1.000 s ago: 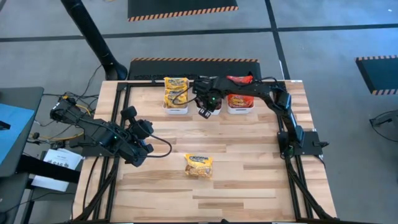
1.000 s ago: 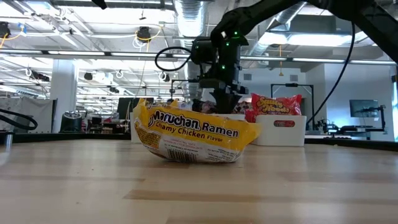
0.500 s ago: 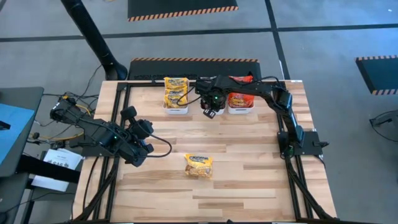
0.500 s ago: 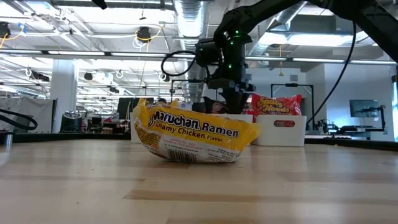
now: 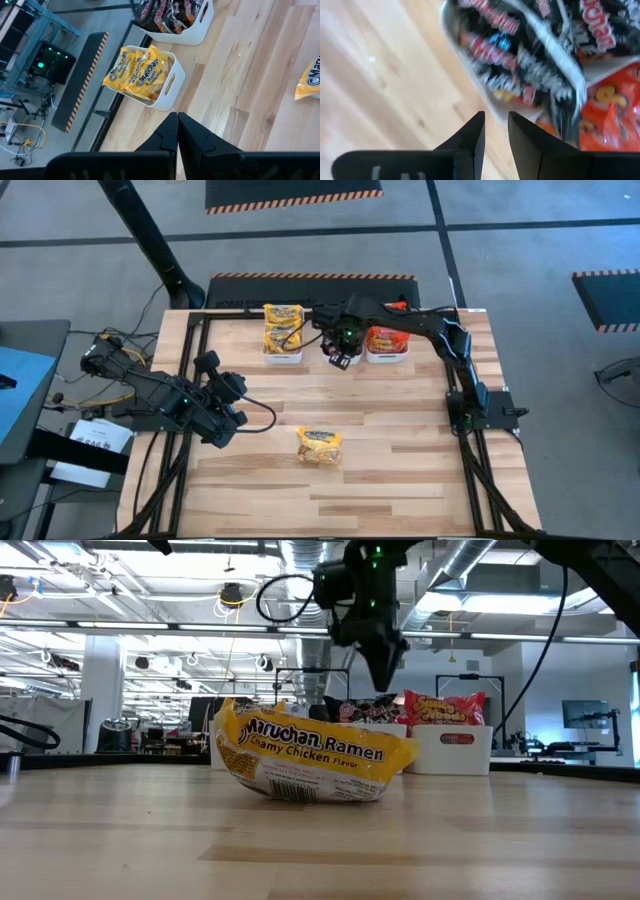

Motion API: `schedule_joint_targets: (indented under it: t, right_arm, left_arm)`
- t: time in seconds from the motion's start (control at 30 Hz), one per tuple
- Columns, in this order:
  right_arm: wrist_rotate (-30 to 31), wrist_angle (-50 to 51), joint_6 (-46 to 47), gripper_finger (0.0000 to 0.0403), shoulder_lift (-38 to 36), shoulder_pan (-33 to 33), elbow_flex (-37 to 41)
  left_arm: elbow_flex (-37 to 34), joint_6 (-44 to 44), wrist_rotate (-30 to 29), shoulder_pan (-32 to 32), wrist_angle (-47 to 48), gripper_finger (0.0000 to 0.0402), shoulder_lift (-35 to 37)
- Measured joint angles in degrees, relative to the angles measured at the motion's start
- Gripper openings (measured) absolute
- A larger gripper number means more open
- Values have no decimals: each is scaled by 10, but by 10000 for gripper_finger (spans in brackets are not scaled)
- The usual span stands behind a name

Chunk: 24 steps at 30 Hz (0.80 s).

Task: Sort Maruchan noodles
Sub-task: Put the yellow noodle pack into the left white bin

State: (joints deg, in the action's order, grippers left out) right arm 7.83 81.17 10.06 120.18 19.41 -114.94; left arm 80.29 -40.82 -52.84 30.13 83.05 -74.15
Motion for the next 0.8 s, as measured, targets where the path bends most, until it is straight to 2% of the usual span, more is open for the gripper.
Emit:
schedule_joint_targets:
  t: [0.17, 0.37, 0.5, 0.8]
  right_arm:
    - [-3, 87, 0, 111, -6, -35, -22]
    - [-3, 72, 3, 111, -69, -82, 14]
    - [-1, 21, 31, 111, -151, -112, 97]
    - [-4, -170, 143, 111, -368, -156, 375]
  left_arm:
    - [0, -1, -10, 8, 2, 0, 0]
    - [0, -48, -20, 44, 25, 0, 7]
    - [0, -80, -15, 62, 32, 0, 10]
    - [0, -100, -5, 70, 22, 0, 10]
